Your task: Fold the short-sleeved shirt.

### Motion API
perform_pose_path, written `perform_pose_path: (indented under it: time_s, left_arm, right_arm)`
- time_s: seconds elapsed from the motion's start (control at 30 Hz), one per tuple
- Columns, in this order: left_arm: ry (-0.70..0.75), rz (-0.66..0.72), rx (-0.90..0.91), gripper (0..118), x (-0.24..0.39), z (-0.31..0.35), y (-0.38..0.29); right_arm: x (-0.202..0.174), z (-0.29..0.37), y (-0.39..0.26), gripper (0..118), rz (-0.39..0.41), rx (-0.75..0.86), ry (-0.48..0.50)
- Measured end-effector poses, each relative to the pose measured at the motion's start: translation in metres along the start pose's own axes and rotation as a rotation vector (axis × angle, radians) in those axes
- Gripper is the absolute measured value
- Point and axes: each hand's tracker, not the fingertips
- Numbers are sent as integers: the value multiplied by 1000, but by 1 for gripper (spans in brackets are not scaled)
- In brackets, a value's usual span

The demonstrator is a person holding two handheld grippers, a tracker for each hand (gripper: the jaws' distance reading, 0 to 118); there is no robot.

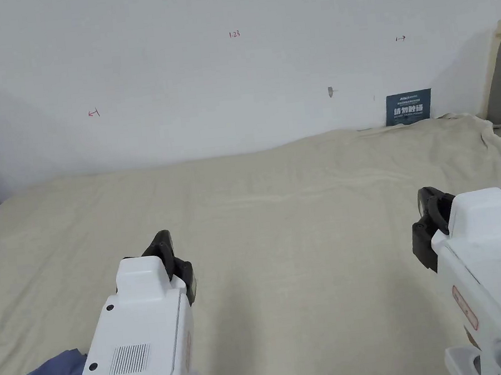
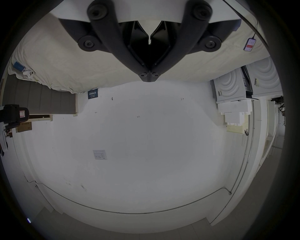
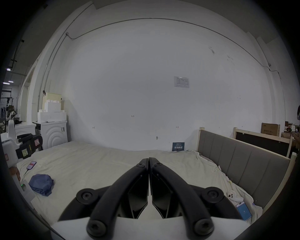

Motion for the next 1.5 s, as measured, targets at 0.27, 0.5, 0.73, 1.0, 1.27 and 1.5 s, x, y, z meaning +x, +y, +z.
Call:
perform_pose_path:
  time_s: [0.27, 0.5, 0.73, 1.0, 1.27, 1.5]
  left_arm:
    - [-11, -20, -5, 0, 1, 0, 1]
    - [-14, -9, -7, 0, 1, 1, 1]
    - [-14, -5, -7, 0, 0, 1, -1]
    - [-14, 3, -10, 0, -2, 1, -2]
    - [-14, -2, -12, 0, -3, 1, -3]
    - [-11, -2, -8, 0, -4, 1, -2]
  right_arm:
    - [71, -11, -25, 0, 0, -3, 2]
    - [68, -8, -21, 0, -2, -5, 2]
    - [75, -7, -19, 0, -1, -4, 0]
    - [79, -7, -19, 0, 0, -6, -2]
    - [75, -10, -24, 0, 1, -6, 2]
    - [75, -10, -24, 0, -1, -2, 0]
